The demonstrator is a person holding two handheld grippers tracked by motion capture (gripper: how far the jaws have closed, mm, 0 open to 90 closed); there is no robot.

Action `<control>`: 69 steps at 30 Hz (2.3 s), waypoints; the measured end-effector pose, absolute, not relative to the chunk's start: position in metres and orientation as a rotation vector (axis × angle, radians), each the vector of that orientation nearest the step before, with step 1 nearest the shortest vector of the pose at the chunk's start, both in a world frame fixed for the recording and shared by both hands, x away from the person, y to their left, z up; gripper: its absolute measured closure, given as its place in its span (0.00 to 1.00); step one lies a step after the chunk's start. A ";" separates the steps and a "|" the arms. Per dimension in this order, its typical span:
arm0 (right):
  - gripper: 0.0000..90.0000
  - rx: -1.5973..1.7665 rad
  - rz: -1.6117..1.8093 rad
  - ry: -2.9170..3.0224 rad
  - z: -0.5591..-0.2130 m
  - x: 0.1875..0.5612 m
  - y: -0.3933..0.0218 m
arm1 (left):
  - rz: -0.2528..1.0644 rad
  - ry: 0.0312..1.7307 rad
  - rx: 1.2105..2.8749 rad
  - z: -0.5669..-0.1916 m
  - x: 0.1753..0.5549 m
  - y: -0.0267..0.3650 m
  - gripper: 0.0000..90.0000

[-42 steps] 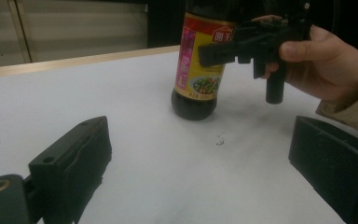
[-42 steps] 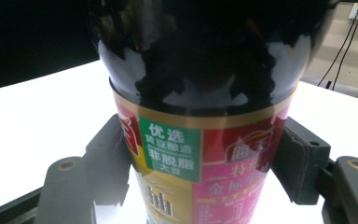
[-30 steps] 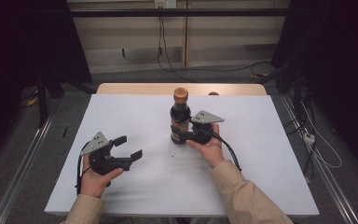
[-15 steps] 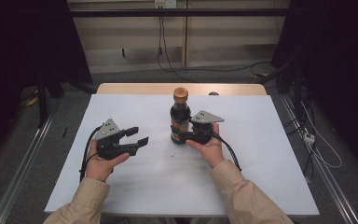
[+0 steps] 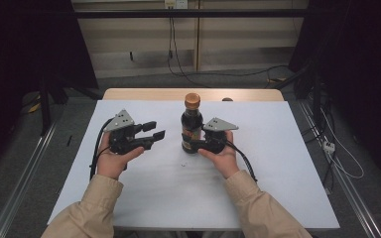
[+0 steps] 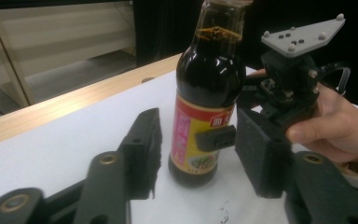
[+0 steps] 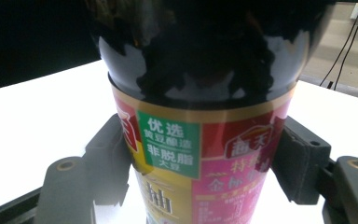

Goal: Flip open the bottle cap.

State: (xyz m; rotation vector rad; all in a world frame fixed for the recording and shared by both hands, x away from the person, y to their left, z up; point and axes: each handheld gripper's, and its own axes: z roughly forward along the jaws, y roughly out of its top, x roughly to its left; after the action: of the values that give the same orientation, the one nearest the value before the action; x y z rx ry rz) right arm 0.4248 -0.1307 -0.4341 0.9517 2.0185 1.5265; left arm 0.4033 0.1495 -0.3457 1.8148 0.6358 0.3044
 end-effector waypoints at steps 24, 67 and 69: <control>0.34 0.949 1.521 2.023 -0.435 0.425 -0.130 | 0.206 0.653 1.831 -0.312 0.431 0.116 0.99; 0.35 0.955 1.506 2.018 -0.437 0.424 -0.131 | 0.206 0.625 1.945 -0.273 0.445 0.075 1.00; 0.35 0.960 1.504 2.016 -0.437 0.423 -0.131 | 0.208 0.627 1.941 -0.273 0.445 0.073 1.00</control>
State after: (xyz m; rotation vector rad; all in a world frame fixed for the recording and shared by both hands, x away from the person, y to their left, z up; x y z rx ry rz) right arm 0.4235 -0.1314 -0.4370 0.9603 2.0158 1.5041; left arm 0.4452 0.0734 -0.2729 1.9411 0.6267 0.2080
